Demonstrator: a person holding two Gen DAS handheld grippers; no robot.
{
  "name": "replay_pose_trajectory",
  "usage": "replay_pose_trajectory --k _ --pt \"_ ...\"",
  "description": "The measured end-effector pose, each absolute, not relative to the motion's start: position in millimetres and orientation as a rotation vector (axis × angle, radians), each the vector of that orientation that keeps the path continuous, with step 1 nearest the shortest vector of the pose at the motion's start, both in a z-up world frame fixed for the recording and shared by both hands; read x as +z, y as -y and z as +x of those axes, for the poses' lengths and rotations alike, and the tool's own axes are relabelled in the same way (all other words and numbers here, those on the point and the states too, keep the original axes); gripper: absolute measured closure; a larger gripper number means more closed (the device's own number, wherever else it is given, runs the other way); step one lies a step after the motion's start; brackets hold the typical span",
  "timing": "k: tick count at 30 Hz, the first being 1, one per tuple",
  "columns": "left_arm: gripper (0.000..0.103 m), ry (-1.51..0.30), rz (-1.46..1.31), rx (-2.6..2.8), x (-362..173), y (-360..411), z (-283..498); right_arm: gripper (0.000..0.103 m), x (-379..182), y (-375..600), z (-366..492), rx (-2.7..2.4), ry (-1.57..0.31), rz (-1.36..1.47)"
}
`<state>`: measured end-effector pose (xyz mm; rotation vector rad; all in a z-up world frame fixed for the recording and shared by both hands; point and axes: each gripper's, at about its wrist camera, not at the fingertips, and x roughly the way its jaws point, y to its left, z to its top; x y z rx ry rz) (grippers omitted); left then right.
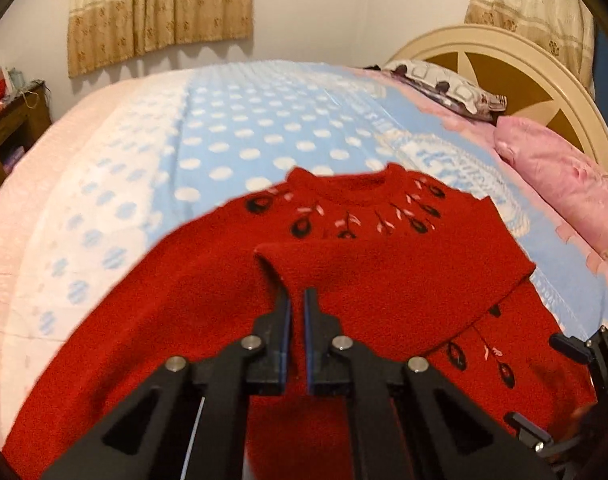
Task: Fold small clothes
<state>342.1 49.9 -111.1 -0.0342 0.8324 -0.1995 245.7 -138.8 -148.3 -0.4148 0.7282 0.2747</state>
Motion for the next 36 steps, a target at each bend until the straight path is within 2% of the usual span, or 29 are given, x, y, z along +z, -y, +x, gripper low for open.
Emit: replay_pose_trajectory --k 5,17,30,34,36 --pt "0.097 -0.828 -0.042 -0.160 -114 -69 338 0.025 -149 139 244 0.271 -0.730 -0.416" --pt "0.097 -0.928 -0.106 -0.103 -163 -90 341 0.025 -157 136 245 0.277 -0.764 -0.440" --pt "0.096 -0.930 -0.173 -0.142 -164 -95 337 0.025 -167 133 251 0.265 -0.814 -0.457" --pt "0.089 -0.945 -0.163 -0.149 -168 -91 336 0.025 -168 131 250 0.256 -0.807 -0.478" --pt "0.065 -0.947 -0.177 -0.151 -168 -91 335 0.025 -168 130 249 0.252 -0.803 -0.482"
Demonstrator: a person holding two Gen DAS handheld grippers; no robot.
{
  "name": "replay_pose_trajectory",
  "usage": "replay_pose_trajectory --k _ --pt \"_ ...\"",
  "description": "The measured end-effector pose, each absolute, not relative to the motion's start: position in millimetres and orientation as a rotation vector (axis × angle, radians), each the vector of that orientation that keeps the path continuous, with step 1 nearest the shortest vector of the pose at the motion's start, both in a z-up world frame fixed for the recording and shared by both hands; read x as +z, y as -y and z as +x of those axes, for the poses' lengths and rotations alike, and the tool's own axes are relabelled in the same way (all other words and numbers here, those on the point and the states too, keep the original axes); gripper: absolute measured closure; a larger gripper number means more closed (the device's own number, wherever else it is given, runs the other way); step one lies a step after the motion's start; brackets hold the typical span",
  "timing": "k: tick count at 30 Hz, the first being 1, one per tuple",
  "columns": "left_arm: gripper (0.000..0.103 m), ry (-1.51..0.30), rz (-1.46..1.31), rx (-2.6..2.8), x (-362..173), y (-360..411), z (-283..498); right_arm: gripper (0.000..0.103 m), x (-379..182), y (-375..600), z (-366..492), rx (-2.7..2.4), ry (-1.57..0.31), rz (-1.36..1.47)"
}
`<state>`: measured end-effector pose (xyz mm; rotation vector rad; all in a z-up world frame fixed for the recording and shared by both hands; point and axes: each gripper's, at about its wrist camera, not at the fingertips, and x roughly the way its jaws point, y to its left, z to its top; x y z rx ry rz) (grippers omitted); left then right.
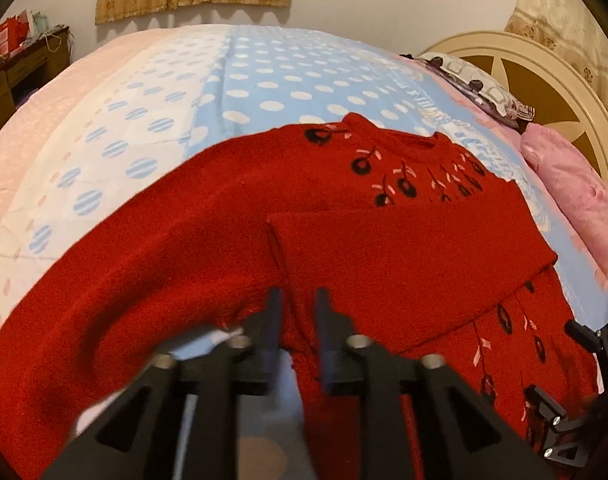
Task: Fold small clothes
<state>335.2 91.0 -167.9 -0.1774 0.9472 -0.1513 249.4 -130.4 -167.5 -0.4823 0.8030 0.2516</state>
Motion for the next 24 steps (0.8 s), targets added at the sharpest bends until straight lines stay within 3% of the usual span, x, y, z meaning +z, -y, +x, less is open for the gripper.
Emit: replay_pose_trajectory --k 2,5,7,8,19,24 --pt "0.058 -0.938 -0.193 -0.169 -167 -89 335 0.025 -168 130 249 0.250 -0.805 -0.485" --pt "0.061 -0.922 -0.141 -0.166 -166 -81 336 0.025 -168 129 249 0.248 -0.806 -0.492" --pt "0.092 -0.931 -0.118 -0.167 -168 -78 338 0.025 -168 130 248 0.246 -0.804 -0.492" --pt "0.096 -0.944 -0.105 -0.160 -170 -77 339 0.025 -167 129 248 0.244 -0.804 -0.491" --pt "0.096 -0.922 -0.061 -0.101 -167 -86 328 0.025 -169 131 249 0.245 -0.815 -0.485" --pt "0.091 -0.907 -0.029 -0.090 -169 -80 327 0.025 -163 133 251 0.265 -0.850 -0.477"
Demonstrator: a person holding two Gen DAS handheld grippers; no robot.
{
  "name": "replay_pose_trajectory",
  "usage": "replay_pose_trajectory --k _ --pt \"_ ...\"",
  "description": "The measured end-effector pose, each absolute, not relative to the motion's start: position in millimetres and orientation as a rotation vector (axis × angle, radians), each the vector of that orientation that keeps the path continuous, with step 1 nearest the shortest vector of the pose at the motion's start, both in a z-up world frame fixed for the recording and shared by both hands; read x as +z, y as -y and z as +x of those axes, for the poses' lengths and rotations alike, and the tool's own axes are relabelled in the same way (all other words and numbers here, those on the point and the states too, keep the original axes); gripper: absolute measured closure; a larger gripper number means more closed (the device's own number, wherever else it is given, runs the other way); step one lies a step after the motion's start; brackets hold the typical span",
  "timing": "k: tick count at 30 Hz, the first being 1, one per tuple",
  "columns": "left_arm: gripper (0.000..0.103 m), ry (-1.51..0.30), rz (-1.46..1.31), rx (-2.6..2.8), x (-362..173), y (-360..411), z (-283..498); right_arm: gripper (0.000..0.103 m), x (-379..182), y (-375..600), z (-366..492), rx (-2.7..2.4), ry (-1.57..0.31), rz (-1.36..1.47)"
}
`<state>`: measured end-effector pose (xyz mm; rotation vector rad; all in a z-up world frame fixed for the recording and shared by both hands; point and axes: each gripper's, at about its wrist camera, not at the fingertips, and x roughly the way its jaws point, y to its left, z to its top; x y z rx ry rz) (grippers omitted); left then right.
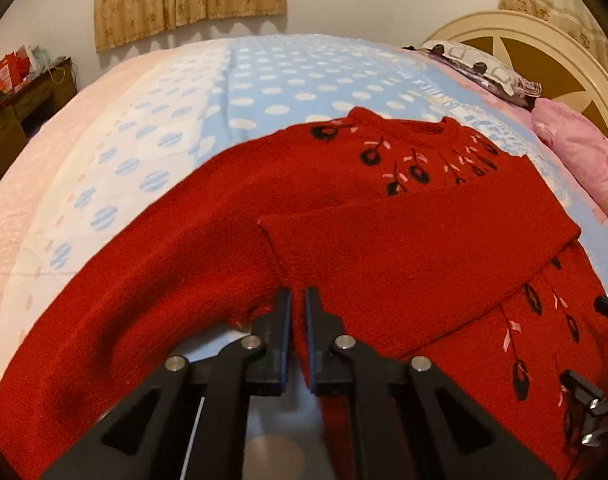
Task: Fold small clothes
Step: 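Open the left gripper and move it to the other sleeve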
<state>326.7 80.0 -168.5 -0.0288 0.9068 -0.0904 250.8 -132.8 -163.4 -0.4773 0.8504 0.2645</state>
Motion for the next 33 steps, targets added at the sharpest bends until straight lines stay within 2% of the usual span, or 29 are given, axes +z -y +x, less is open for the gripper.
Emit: replay_pose_trajectory --k 1,2,3,4,5,6,13,16,21,22,24,27,29,33 --pt "0.087 -0.902 -0.026 -0.089 -167 -80 325 0.025 -157 136 252 0.290 -0.870 -0.453" --pt "0.076 -0.900 -0.018 -0.087 -164 -79 323 0.025 -151 140 255 0.317 -0.890 -0.431" --pt "0.060 -0.895 -0.013 -0.087 -163 -79 320 0.025 -145 144 258 0.334 -0.908 -0.414" --pt "0.052 -0.879 -0.002 -0.081 -161 -78 317 0.025 -138 148 264 0.332 -0.913 -0.412" --pt "0.039 -0.860 0.013 -0.071 -158 -76 313 0.025 -132 153 270 0.311 -0.907 -0.421" --pt "0.036 -0.842 0.024 -0.067 -156 -75 311 0.025 -126 159 282 0.275 -0.897 -0.431" --pt "0.036 -0.903 0.038 -0.052 -169 -74 318 0.025 -132 216 373 0.144 -0.932 -0.200" --pt "0.036 -0.926 0.018 -0.054 -174 -76 319 0.025 -168 227 393 0.124 -1.076 -0.130" --pt "0.036 -0.881 0.034 -0.041 -162 -78 301 0.025 -162 222 382 0.113 -1.045 -0.144" --pt "0.034 -0.866 0.049 -0.032 -158 -78 295 0.025 -154 219 377 0.123 -1.035 -0.136" --pt "0.022 -0.834 0.063 -0.015 -151 -83 281 0.025 -142 208 368 0.176 -0.996 -0.132" --pt "0.021 -0.813 0.073 0.015 -145 -93 268 0.025 -149 181 362 0.222 -0.975 -0.221" --pt "0.021 -0.809 0.068 0.043 -141 -104 256 0.024 -173 170 365 0.239 -1.061 -0.258" --pt "0.021 -0.774 0.050 0.147 -126 -141 219 0.021 -175 174 357 0.218 -1.011 -0.231"
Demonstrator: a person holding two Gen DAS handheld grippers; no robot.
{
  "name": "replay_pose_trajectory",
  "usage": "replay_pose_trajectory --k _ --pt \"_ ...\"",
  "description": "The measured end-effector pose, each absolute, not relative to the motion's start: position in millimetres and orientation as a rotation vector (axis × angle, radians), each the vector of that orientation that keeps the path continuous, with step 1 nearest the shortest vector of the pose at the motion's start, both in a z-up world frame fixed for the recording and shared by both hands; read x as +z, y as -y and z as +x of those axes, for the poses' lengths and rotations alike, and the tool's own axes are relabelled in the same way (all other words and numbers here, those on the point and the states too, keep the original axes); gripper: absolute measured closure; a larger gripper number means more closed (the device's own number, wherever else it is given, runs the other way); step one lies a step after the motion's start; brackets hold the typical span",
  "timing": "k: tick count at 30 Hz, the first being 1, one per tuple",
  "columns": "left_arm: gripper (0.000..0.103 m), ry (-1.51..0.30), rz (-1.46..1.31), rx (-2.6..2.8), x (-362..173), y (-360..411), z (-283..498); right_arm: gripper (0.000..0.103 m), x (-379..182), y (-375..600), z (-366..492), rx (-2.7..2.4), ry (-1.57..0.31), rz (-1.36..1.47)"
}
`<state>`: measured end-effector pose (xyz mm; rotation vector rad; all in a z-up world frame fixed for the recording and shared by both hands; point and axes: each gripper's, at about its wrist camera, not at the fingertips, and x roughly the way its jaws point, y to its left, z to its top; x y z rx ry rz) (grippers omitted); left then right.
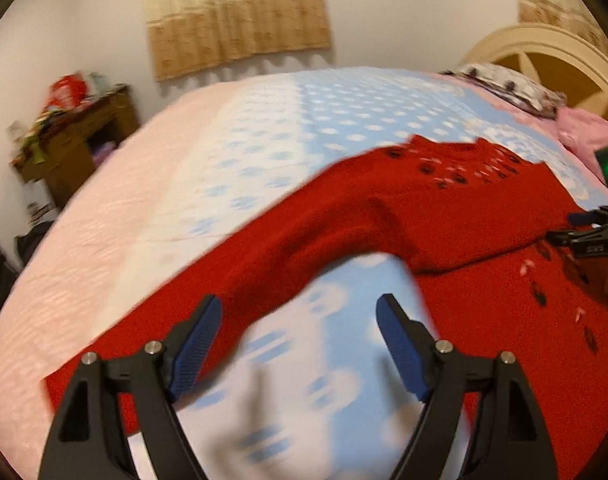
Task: Fold small clothes
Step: 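Open the left gripper and move it to the other sleeve, then close the left gripper on the other sleeve cuff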
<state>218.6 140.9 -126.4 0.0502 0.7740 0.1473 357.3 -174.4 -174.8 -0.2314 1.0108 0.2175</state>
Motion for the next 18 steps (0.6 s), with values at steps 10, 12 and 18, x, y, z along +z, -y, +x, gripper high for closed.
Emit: replay_pose_trajectory --k 10,12,18 --pt "0.015 -0.729 0.034 0.522 -118 -252 138 0.021 -159 167 304 0.298 -0.934 -0.301" --pt "0.015 -0.743 0.001 0.585 -123 -276 135 0.021 -158 162 291 0.318 -0.917 -0.320" --pt "0.016 -0.789 -0.132 0.627 -146 -314 148 0.021 -148 154 264 0.309 -0.808 -0.388"
